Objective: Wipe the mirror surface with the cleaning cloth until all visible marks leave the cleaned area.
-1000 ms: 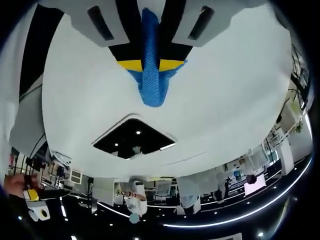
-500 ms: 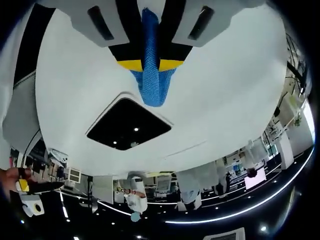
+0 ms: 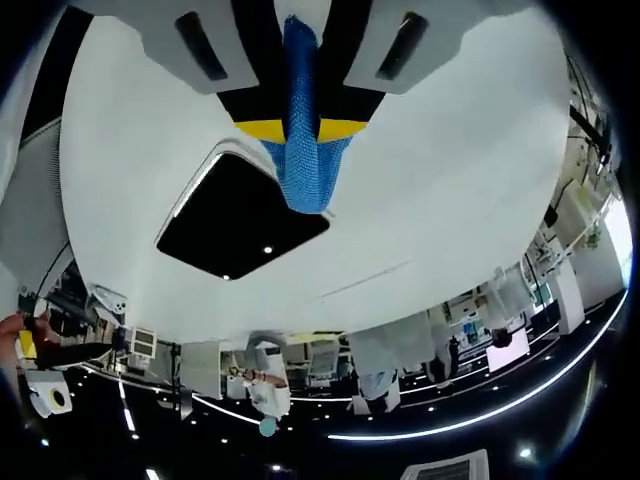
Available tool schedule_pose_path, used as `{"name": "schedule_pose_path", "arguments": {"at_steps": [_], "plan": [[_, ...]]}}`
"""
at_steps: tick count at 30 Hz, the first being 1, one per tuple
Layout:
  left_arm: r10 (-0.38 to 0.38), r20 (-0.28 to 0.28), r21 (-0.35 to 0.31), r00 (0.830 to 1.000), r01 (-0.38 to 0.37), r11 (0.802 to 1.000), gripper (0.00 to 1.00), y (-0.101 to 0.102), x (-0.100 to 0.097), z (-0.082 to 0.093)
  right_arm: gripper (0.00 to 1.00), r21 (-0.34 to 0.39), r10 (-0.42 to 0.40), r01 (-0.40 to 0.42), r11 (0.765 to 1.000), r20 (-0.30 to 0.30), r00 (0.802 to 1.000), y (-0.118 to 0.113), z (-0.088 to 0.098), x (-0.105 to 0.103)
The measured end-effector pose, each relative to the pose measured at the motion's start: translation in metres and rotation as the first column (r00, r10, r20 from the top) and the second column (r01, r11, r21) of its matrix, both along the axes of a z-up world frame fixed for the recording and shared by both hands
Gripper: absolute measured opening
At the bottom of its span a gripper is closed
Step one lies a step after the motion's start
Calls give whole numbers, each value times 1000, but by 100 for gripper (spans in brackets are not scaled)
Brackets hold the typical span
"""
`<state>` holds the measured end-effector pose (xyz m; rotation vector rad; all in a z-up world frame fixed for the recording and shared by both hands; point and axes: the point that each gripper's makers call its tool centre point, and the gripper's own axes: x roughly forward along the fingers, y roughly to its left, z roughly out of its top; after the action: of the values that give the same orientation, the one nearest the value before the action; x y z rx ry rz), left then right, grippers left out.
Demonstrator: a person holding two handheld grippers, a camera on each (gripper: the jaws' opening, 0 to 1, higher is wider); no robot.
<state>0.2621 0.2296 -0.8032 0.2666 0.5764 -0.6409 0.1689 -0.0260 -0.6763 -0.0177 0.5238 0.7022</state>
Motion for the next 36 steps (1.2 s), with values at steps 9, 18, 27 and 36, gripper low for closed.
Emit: {"name": "schedule_pose_path", "arguments": {"at_steps": [9, 18, 27, 36], "plan": [[8, 7, -9, 1000, -8, 1000, 7, -6, 27, 2, 99, -7, -18, 17, 1000, -24, 1000, 2, -13, -1], [17, 23, -29, 1000, -17, 999, 7, -13, 55, 6, 99, -14, -25, 25, 1000, -37, 999, -2, -14, 1], [-15, 29, -23, 999, 16, 1000, 7, -29, 74, 2, 99, -14, -37, 37, 999, -35, 999, -3, -14, 6], [-40, 32, -28, 999, 41, 999, 7, -44, 96, 0, 98, -15, -61, 60, 998, -54, 997, -8, -20, 5]]}}
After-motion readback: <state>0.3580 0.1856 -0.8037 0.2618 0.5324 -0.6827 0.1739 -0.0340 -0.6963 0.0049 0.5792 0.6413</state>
